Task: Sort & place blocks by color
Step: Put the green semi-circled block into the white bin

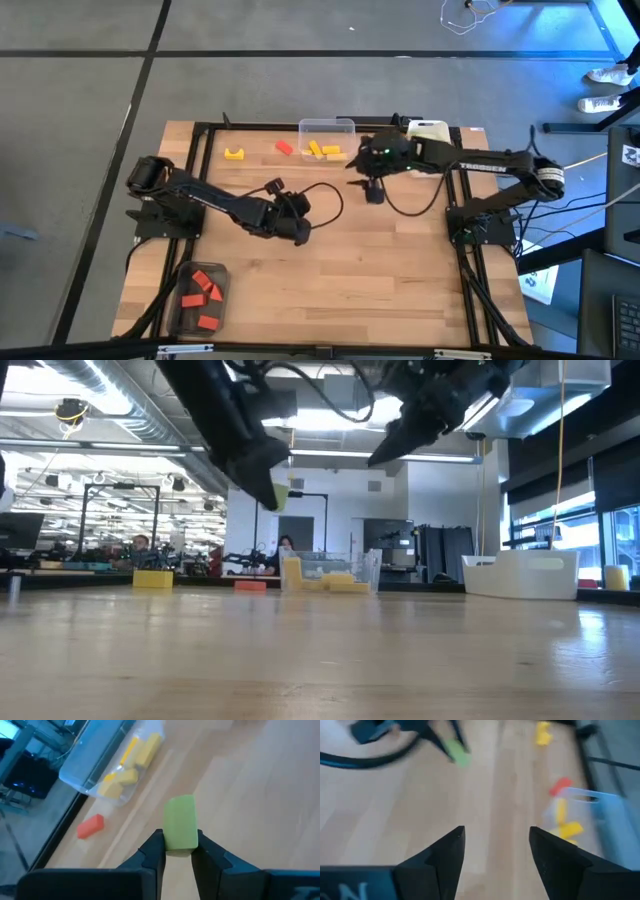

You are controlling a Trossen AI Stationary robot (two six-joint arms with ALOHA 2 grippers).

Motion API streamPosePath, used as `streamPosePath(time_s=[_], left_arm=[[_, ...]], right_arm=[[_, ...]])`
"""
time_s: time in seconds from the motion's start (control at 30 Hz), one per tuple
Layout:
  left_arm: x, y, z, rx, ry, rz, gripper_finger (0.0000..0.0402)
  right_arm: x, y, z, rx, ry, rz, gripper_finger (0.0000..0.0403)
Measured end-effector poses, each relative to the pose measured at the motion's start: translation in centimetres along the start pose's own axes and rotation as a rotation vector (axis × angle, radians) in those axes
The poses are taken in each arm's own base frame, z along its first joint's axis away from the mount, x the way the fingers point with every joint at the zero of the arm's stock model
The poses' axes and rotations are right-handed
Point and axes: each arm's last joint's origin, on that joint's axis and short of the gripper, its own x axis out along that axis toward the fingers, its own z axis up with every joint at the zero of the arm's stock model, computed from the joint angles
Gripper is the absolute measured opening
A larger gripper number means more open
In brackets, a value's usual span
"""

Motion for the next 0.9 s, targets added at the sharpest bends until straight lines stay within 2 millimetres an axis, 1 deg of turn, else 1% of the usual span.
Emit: streamPosePath(time_s=[0.07,0.2,0.33,0.4,0.53,0.7,0.8,0.9], left_arm=[[-0.4,0.1,0.1,0.003,-0.016,0.012,0.0067],[-0.3,0.8,0.5,-0.004,-0.033,0.032,0.0067],[-0.6,1.5,1.8,0.033,-0.079,-0.043,0.0067],[-0.9,1.9,2.8,0.044,-0.122,-0.12,0.0067],[-1.2,2.7,4.0,0.101,-0.182,-0.252,0.0067],[-1.9,3.7,4.9,0.118,-0.256,-0.279,0.0067],[-2.3,3.9,5.6,0.135,-0.32,-0.277,0.0067],[-2.5,4.0,6.1,0.159,-0.376,-0.315,0.0067]], right_arm=[[-1.1,-0.1,0.2,0.008,-0.009,-0.04,0.0223],[-3.4,0.6,0.4,-0.006,-0.004,-0.077,0.0223],[-4.9,1.2,0.8,-0.059,-0.026,-0.081,0.0223],[-5.1,1.4,0.9,-0.059,-0.038,-0.08,0.0223],[-5.1,1.5,1.0,-0.051,-0.047,-0.08,0.0223],[-5.1,1.4,1.3,-0.063,-0.078,-0.091,0.0223],[-5.2,1.3,1.5,-0.059,-0.094,-0.097,0.0223],[-5.2,1.2,1.8,-0.053,-0.127,-0.102,0.0223]])
